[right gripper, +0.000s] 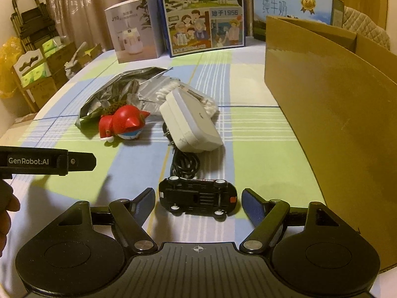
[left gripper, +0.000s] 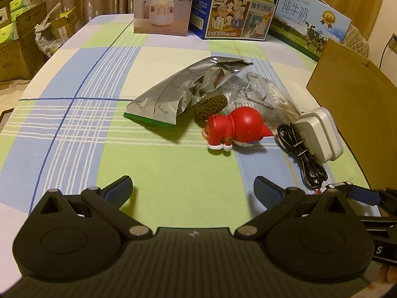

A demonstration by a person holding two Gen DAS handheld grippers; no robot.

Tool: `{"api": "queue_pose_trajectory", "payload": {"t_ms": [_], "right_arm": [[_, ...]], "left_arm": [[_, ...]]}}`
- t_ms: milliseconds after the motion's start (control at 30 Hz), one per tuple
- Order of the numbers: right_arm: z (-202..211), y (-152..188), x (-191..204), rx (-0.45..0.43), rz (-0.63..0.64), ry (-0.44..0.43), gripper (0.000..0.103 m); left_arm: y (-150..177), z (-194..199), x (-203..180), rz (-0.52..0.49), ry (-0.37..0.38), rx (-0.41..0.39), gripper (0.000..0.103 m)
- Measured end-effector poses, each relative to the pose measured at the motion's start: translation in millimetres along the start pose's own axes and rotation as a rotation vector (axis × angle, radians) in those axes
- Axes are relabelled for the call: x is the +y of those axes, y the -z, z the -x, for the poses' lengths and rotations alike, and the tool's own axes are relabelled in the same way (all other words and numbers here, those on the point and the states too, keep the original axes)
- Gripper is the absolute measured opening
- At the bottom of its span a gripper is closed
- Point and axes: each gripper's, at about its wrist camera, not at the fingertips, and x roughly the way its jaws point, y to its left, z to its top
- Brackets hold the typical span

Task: Organize objects
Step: 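Lower the right gripper onto the black toy car and close it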

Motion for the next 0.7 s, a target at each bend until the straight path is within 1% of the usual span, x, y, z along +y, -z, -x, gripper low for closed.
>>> {"api": "queue_pose_trajectory", "payload": {"t_ms": [200,267,333,533,700], "right_arm": [[1.1,-1.3,1.2,-0.010,-0.005,-0.008,0.074],[0.6,-1.1,2.1,-0.009,-0.002,-0.005,0.072],[-0.1,-1.1,2.0,-0.007,-0.002,-0.002,0.065],[-0.1,-0.6,2.1,-0.005,0.013,0.007,0.064],[4.6,-2.5,0.4,-0.029,0.015,0.014,0.064]], "left_arm": [[-0.2,-0.4,-0.7,0.001,0.004,0.003,0.102],[-0.2,-0.8,-0.7,0.002,0.006,0.002,0.102],[-0.3,-0.8,-0.8,0.004,0.009,-0.003,0.102],[-2.3,-2.0,-2.1,0.007,0.024,-0.013,0.102],[-2.6,-2.3,-1.9,0.006,0.025,-0.015,0.102]]}}
